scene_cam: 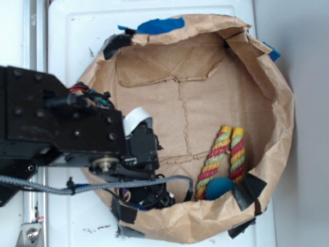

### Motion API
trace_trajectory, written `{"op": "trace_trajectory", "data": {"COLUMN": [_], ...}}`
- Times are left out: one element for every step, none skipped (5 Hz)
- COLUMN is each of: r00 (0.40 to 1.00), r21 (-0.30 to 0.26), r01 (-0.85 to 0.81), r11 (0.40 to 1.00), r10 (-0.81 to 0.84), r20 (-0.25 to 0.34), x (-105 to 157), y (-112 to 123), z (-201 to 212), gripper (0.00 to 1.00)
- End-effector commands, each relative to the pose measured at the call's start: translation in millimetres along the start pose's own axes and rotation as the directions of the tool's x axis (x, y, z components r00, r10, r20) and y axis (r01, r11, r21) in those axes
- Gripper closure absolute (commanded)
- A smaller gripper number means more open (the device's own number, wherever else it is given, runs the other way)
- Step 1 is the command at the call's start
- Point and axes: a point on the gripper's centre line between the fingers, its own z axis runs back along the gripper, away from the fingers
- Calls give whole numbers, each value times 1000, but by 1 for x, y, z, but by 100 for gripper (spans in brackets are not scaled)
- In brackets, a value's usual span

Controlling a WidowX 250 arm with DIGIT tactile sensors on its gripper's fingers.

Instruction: Grab the blue block.

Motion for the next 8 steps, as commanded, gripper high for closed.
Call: {"op": "trace_trajectory", "data": {"r00": [999, 999, 998, 998, 996, 996, 995, 994], "r21": [-17, -10, -37, -62, -49, -37, -22, -13], "r01": [33, 36, -20, -54, -70, -75, -82, -88], "r11": [999, 999, 999, 997, 996, 997, 996, 996], "r10": [-33, -37, 22, 56, 73, 77, 83, 89], "r20": [-18, -14, 54, 39, 48, 55, 60, 67], "x": [-2, -2, 3, 3, 3, 6, 9, 11], "y": [-3, -11, -20, -29, -28, -25, -23, -21], "z": [3, -2, -9, -14, -23, -28, -33, -38], "gripper": [0, 0, 0, 0, 0, 0, 0, 15]}}
